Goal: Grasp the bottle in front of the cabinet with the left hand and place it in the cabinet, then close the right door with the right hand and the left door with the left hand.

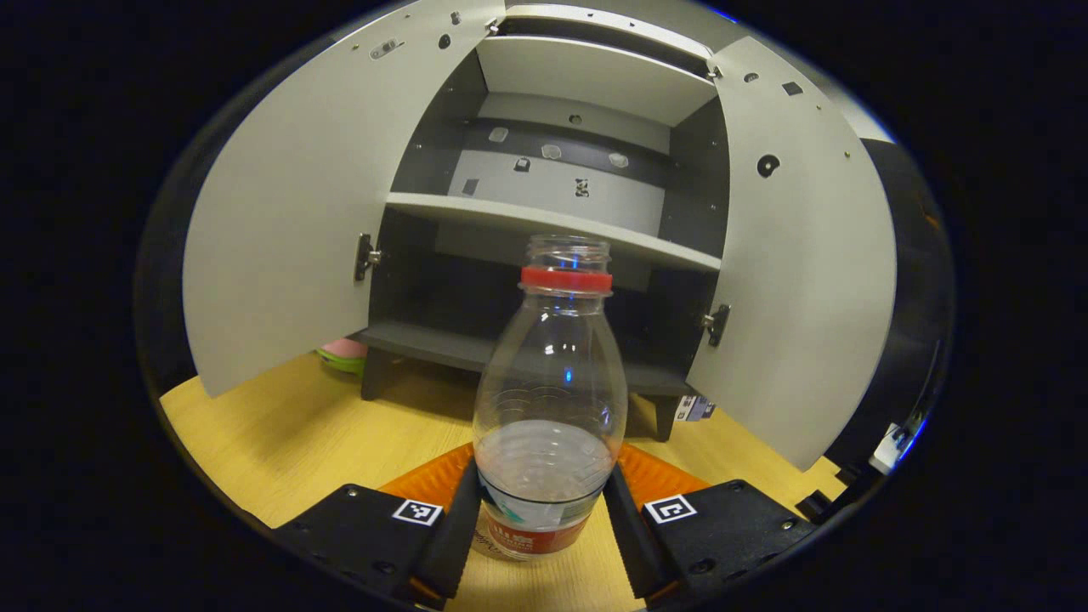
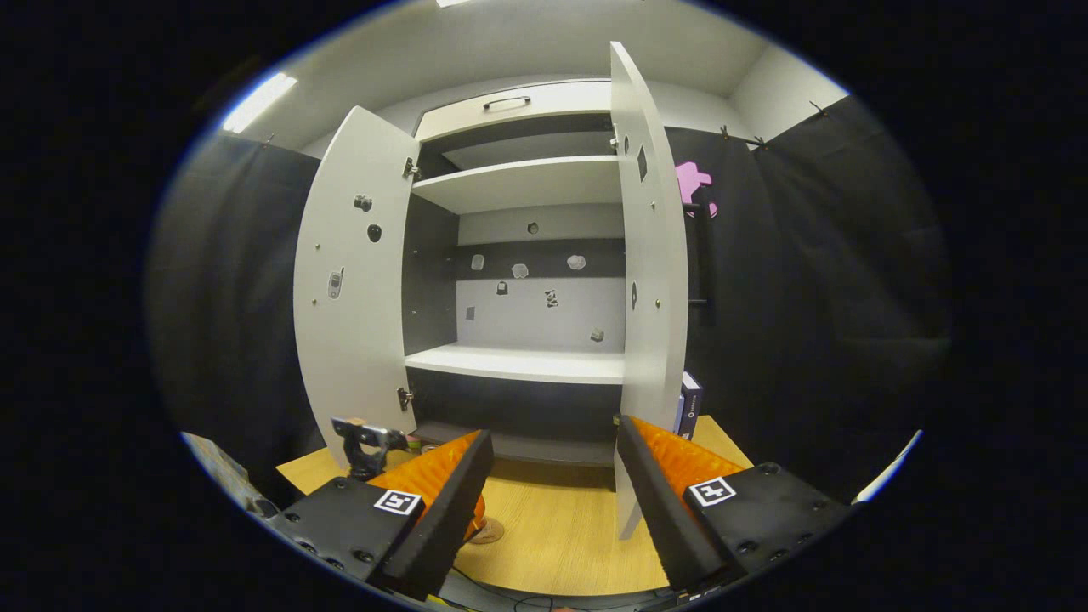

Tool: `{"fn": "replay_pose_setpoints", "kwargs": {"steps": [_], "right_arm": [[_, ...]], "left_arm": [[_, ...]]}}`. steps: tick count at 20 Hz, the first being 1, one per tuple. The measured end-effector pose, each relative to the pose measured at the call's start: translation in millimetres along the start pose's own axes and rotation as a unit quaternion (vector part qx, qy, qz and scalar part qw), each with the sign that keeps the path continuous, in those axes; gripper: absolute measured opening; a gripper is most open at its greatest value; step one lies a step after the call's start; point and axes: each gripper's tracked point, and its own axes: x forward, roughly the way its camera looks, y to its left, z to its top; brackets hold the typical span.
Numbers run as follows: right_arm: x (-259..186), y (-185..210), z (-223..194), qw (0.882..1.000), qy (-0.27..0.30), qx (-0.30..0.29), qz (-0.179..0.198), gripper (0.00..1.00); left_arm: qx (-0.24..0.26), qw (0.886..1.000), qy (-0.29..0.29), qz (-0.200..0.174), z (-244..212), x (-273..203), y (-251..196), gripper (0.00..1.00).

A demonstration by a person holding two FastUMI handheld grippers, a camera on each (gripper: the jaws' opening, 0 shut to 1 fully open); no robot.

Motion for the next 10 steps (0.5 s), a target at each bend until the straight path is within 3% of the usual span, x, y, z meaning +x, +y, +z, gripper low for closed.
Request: {"fn": "replay_pose_setpoints", "kwargs": {"steps": [6,10], "right_arm": [[0.3,-22.1,-15.4,0.998,0.011,0.017,0.066,0.98],[-0.7,-52.6,-25.6,0.998,0.018,0.03,0.058,0.98]], "left_arm": [[-0.007,0.999,-0.042,0.001,148.2,-56.8,-28.6,0.72],[-0.009,0.996,-0.084,0.008,255.0,-56.9,-32.9,0.72]]}}
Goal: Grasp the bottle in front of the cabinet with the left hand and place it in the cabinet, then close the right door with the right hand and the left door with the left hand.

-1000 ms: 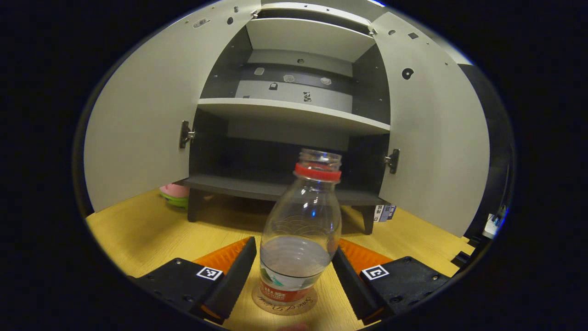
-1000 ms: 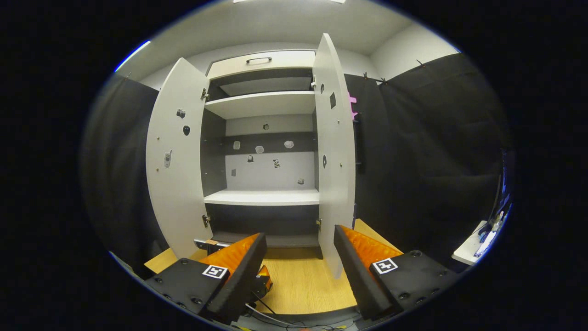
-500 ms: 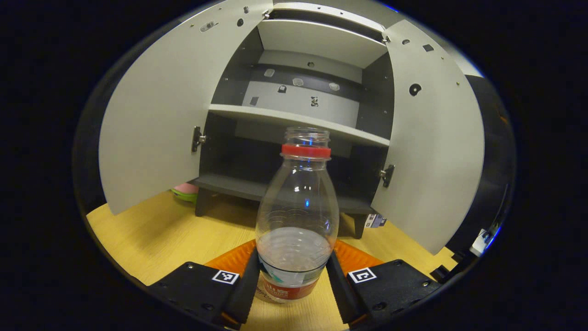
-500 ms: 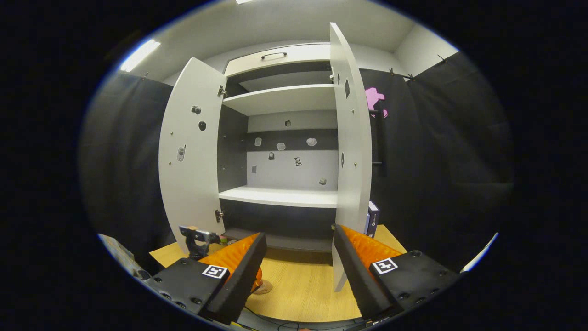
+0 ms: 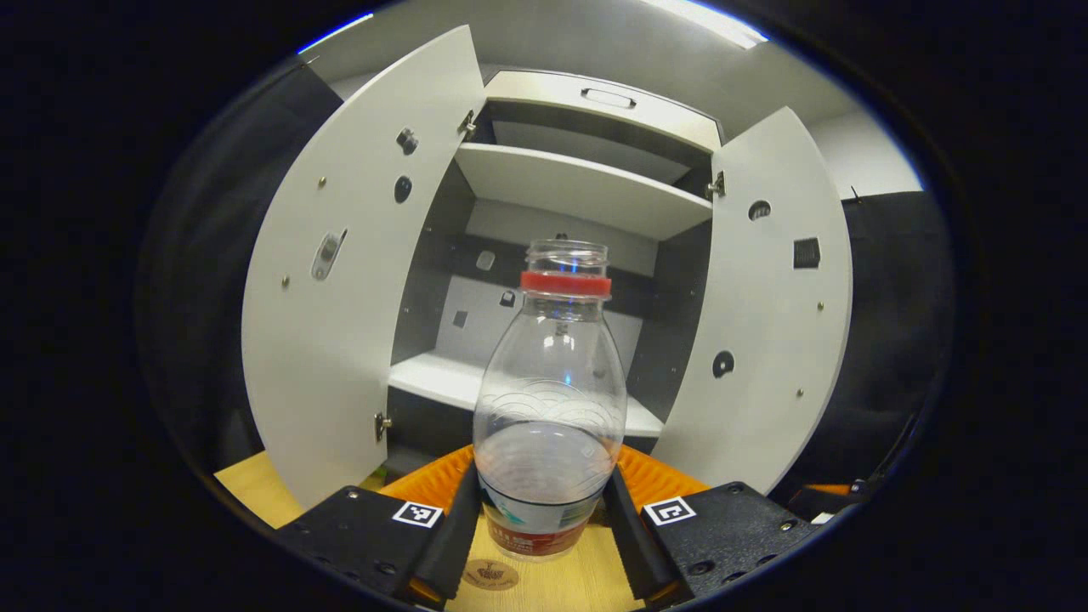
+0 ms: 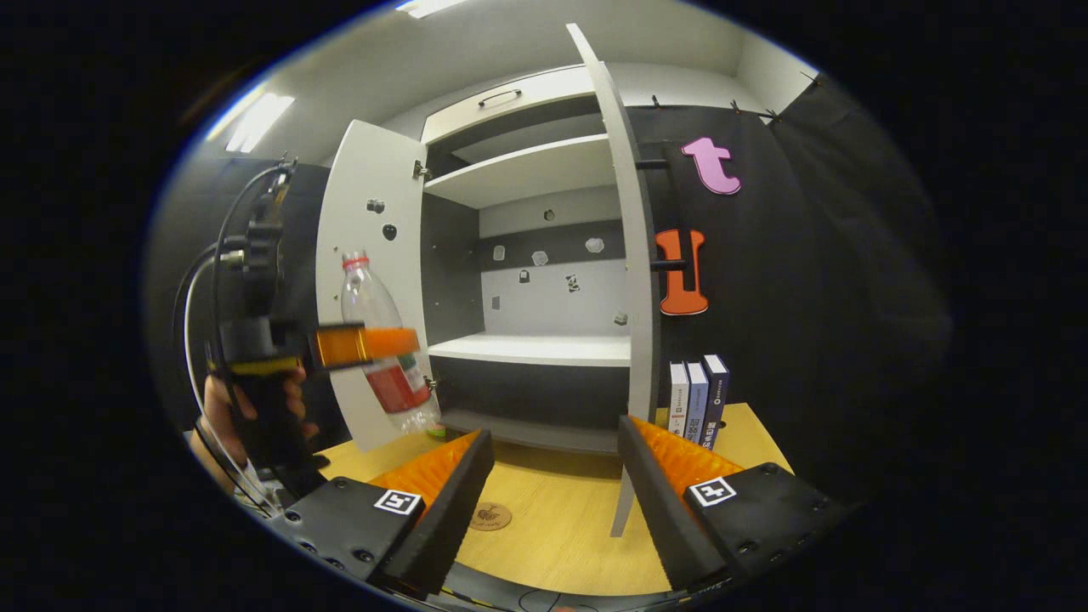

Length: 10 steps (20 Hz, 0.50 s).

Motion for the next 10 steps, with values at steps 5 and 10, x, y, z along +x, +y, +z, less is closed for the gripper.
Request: {"fn": "replay_pose_setpoints", "kwargs": {"steps": [5,10], "right_arm": [[-4.8,-56.2,1.2,0.995,-0.011,0.014,-0.098,0.98],[-11.4,-96.1,-5.6,0.98,-0.015,0.028,-0.197,0.98]], "left_arm": [[-0.019,0.999,-0.006,-0.042,78.7,90.9,-13.9,0.72],[0.013,0.998,0.019,-0.055,88.2,215.0,-12.4,0.72]]}}
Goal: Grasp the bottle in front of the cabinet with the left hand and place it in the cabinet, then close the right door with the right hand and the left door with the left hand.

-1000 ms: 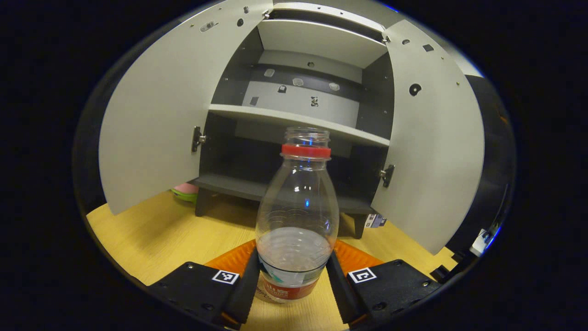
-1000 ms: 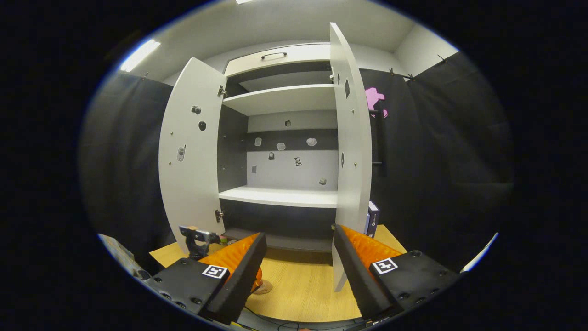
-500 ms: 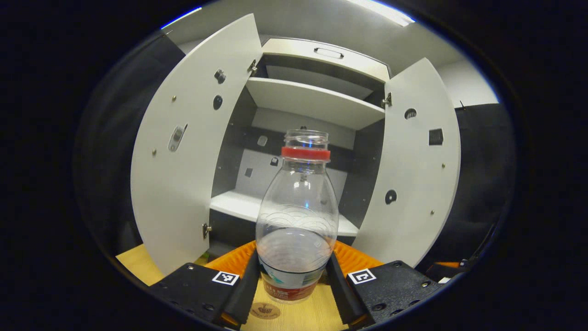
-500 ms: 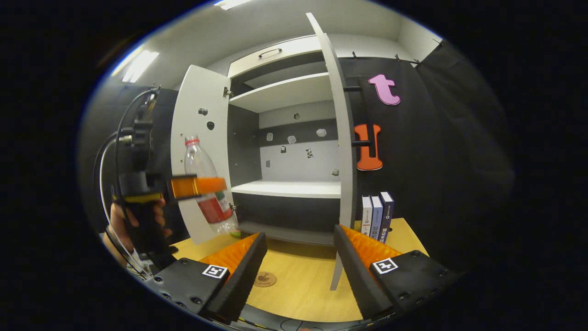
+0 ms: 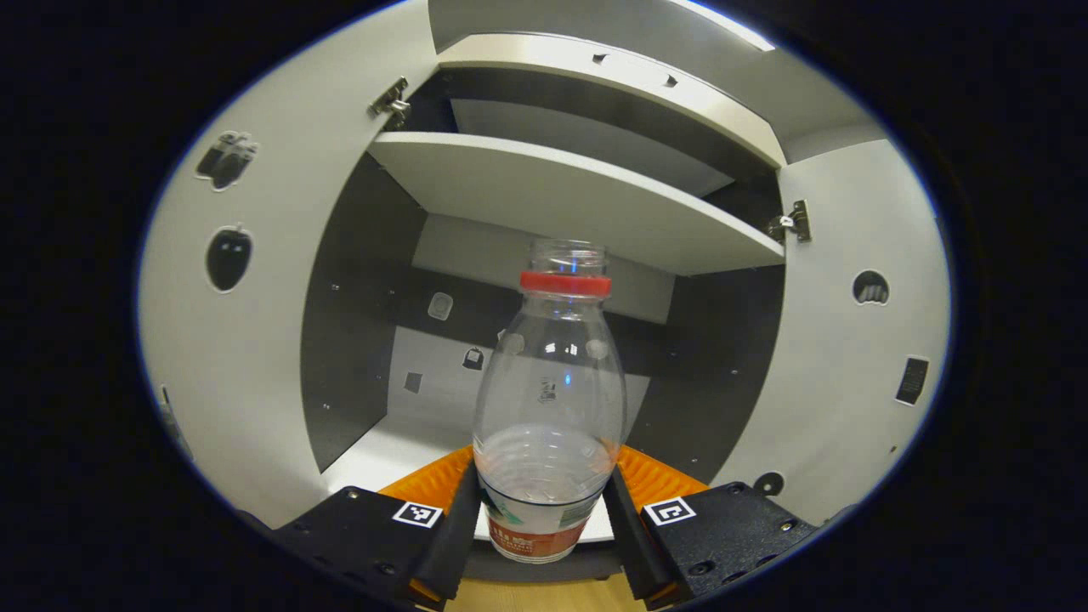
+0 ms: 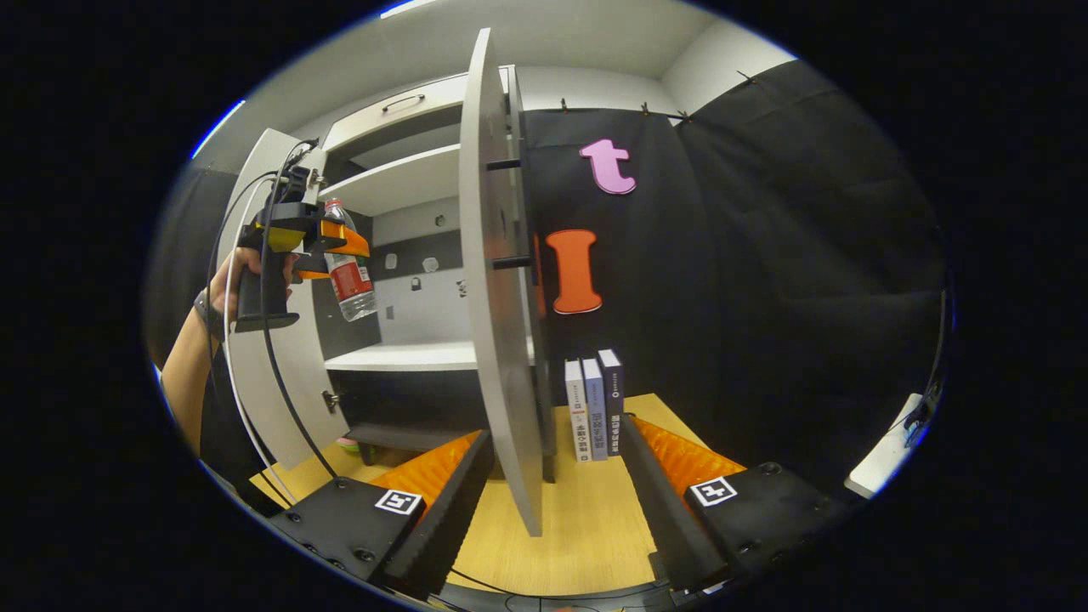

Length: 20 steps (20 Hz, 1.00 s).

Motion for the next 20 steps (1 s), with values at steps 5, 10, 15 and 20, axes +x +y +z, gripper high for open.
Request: {"fn": "replay_pose_setpoints", "kwargs": {"steps": [5,10,15,20], "right_arm": [[-6.3,-17.9,-7.4,0.996,0.0,0.009,-0.083,0.98],[-12.8,-20.3,-11.8,0.991,0.0,0.025,-0.133,0.98],[-20.4,-26.7,-12.9,0.987,-0.003,0.026,-0.16,0.98],[-24.2,-26.4,-15.7,0.986,0.0,0.029,-0.167,0.98]], "left_arm": [[0.044,0.998,0.049,-0.015,-37.7,79.1,-13.3,0.74],[0.052,0.995,0.083,-0.029,-82.0,127.5,-18.6,0.73],[0.053,0.993,0.106,-0.029,-109.8,138.9,-14.8,0.74],[0.044,0.993,0.103,-0.022,-117.4,141.7,-6.0,0.77]]}}
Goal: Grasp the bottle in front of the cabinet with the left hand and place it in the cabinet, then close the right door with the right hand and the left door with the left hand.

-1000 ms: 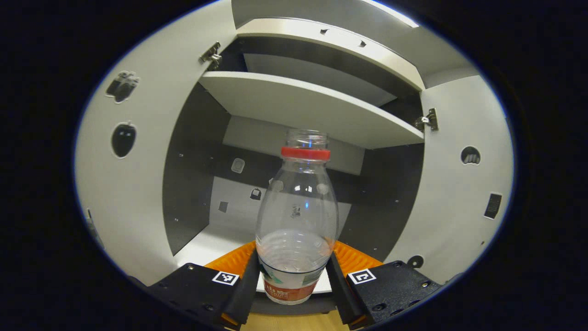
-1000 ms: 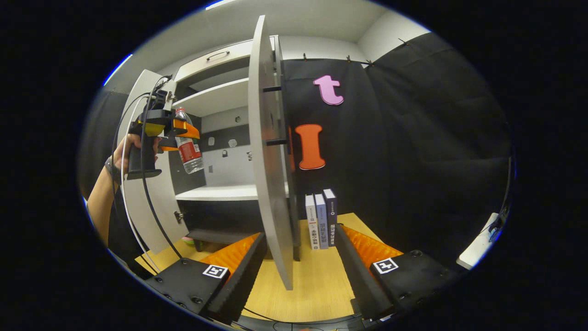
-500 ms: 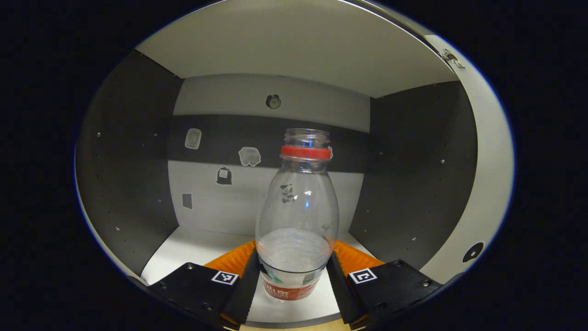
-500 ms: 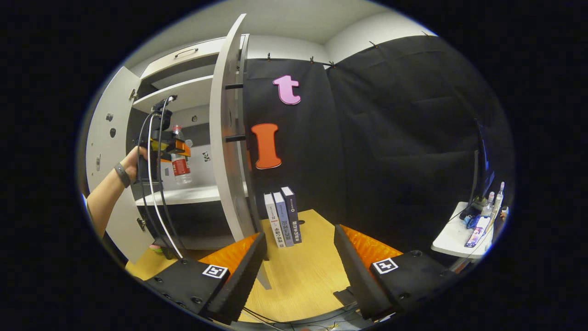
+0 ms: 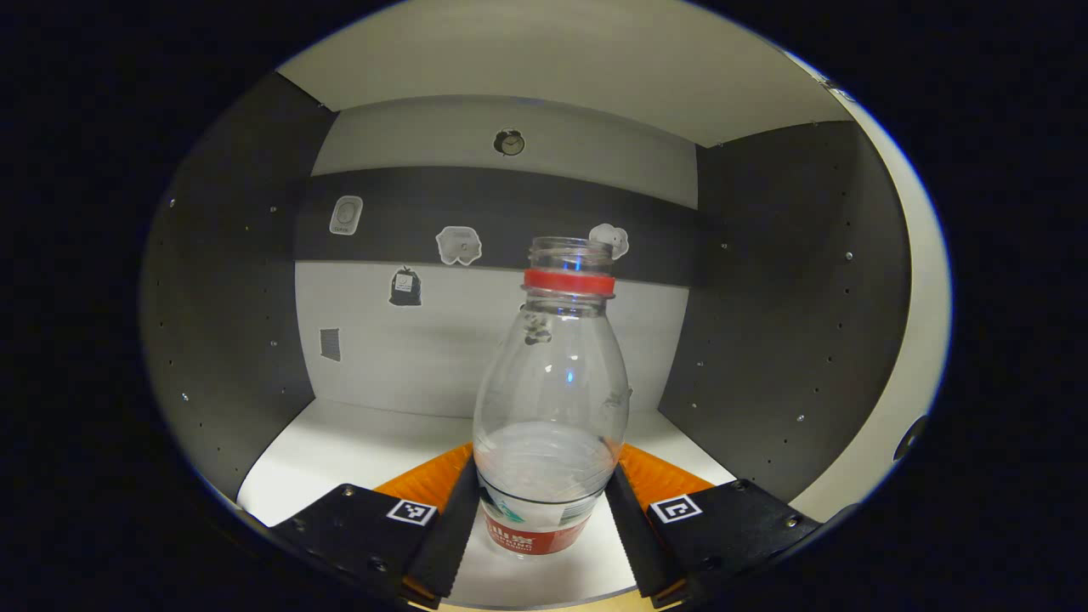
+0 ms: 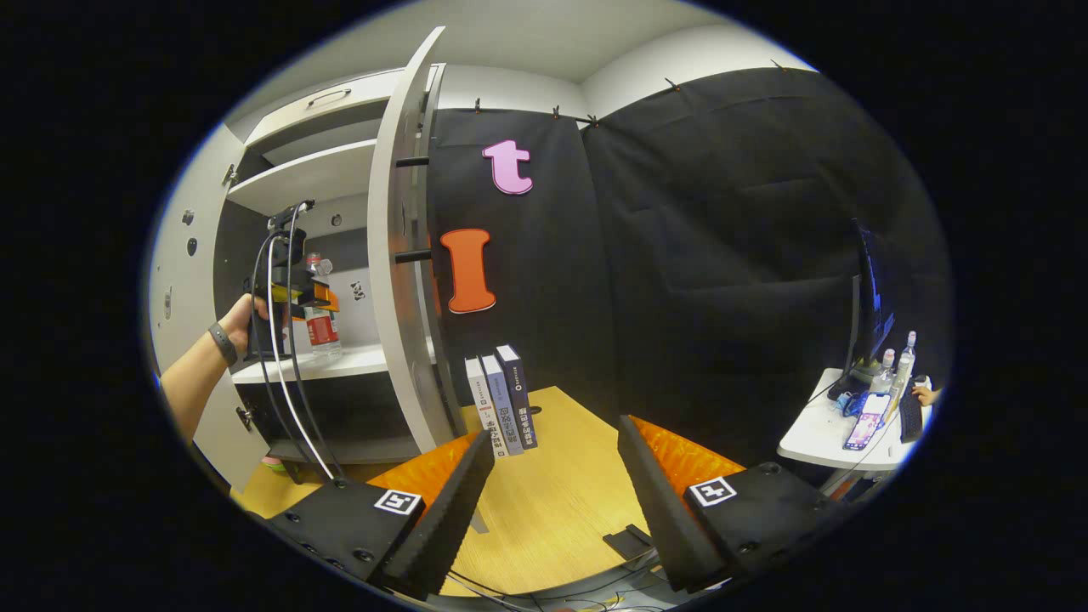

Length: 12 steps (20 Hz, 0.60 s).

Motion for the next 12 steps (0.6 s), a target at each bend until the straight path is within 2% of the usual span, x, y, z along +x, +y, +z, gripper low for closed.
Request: {"fn": "replay_pose_setpoints", "kwargs": {"steps": [4,5,6,9,12], "right_arm": [[-1.6,-1.0,-0.2,1.0,-0.002,-0.001,0.001,0.98],[-1.2,-1.8,0.1,1.0,-0.002,-0.001,0.001,0.98],[-0.9,-2.6,-0.3,1.0,-0.001,0.0,0.002,0.98],[-2.3,-5.7,1.6,1.0,-0.002,-0.003,0.005,0.98],[-5.1,-10.2,2.9,1.0,-0.003,-0.003,0.009,0.98]], "left_arm": [[-0.001,1.0,-0.005,0.008,-1.7,-2.8,5.8,0.81],[-0.004,1.0,-0.008,0.008,-1.4,-2.8,7.3,0.84],[-0.007,1.0,-0.01,0.007,0.1,-3.6,7.2,0.94],[-0.009,0.999,-0.039,0.009,15.7,-13.7,5.7,0.95],[-0.013,0.995,-0.094,0.012,48.9,-33.4,3.0,0.95]]}}
